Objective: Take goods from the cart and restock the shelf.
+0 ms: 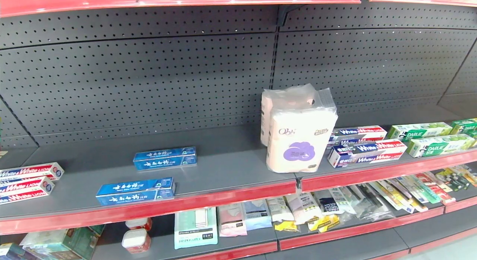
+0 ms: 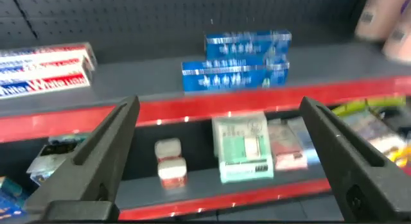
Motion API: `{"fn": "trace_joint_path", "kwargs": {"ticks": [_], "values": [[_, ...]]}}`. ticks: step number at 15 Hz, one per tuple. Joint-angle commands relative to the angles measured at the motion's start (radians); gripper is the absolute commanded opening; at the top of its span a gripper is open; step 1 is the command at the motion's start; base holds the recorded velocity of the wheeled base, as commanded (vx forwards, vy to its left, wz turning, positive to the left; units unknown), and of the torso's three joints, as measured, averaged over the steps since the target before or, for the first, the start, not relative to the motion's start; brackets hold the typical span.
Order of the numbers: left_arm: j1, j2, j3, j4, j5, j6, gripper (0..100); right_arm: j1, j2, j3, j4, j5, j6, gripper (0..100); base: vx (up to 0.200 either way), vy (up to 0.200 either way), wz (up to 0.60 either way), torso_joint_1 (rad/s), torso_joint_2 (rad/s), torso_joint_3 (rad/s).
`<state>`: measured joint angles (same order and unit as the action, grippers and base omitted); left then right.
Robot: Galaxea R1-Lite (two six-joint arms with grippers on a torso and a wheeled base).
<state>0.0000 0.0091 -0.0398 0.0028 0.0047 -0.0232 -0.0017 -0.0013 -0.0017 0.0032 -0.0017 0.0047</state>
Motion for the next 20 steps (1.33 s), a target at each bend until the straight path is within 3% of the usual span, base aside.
{"fn": "trace_joint_path", "kwargs": {"ticks": [1, 2, 3, 4, 5, 7, 9, 11, 13, 15, 20], "values": [[0.003, 0.387, -0.354, -0.004, 0.09, -0.176, 100, 0.0, 0.003, 0.0, 0.0, 0.0, 0.0, 100, 0.0, 0.0, 0.0, 0.0, 0.0, 0.0], [0.008, 0.535, -0.496, -0.012, 0.156, -0.273, 100, 0.0, 0.001, 0.0, 0.0, 0.0, 0.0, 100, 0.0, 0.0, 0.0, 0.0, 0.0, 0.0], [0.032, 0.678, -0.555, 0.019, 0.251, -0.262, 100, 0.0, 0.001, 0.0, 0.0, 0.0, 0.0, 100, 0.0, 0.0, 0.0, 0.0, 0.0, 0.0], [0.051, 0.733, -0.519, 0.075, 0.287, -0.198, 100, 0.0, 0.001, 0.0, 0.0, 0.0, 0.0, 100, 0.0, 0.0, 0.0, 0.0, 0.0, 0.0], [0.078, 0.782, -0.488, 0.117, 0.291, -0.155, 100, 0.0, 0.001, 0.0, 0.0, 0.0, 0.0, 100, 0.0, 0.0, 0.0, 0.0, 0.0, 0.0], [0.112, 0.908, -0.477, 0.114, 0.293, -0.142, 100, 0.0, 0.001, 0.0, 0.0, 0.0, 0.0, 100, 0.0, 0.0, 0.0, 0.0, 0.0, 0.0], [0.189, 1.108, -0.488, 0.022, 0.282, -0.132, 100, 0.0, 0.001, 0.0, 0.0, 0.0, 0.0, 100, 0.0, 0.0, 0.0, 0.0, 0.0, 0.0], [0.202, 1.264, -0.5, -0.101, 0.282, -0.113, 100, 0.0, 0.003, 0.0, 0.0, 0.0, 0.0, 100, 0.0, 0.0, 0.0, 0.0, 0.0, 0.0], [0.202, 1.313, -0.509, -0.112, 0.262, -0.073, 100, 0.0, 0.003, 0.0, 0.0, 0.0, 0.0, 100, 0.0, 0.0, 0.0, 0.0, 0.0, 0.0], [0.222, 1.371, -0.519, -0.113, 0.216, 0.006, 100, 0.0, 0.003, 0.0, 0.0, 0.0, 0.0, 100, 0.0, 0.0, 0.0, 0.0, 0.0, 0.0], [0.268, 1.476, -0.528, -0.115, 0.205, 0.058, 100, 0.002, 0.003, 0.0, -0.002, 0.0, 0.0, 100, 0.0, 0.0, 0.0, 0.0, 0.0, 0.0]]}}
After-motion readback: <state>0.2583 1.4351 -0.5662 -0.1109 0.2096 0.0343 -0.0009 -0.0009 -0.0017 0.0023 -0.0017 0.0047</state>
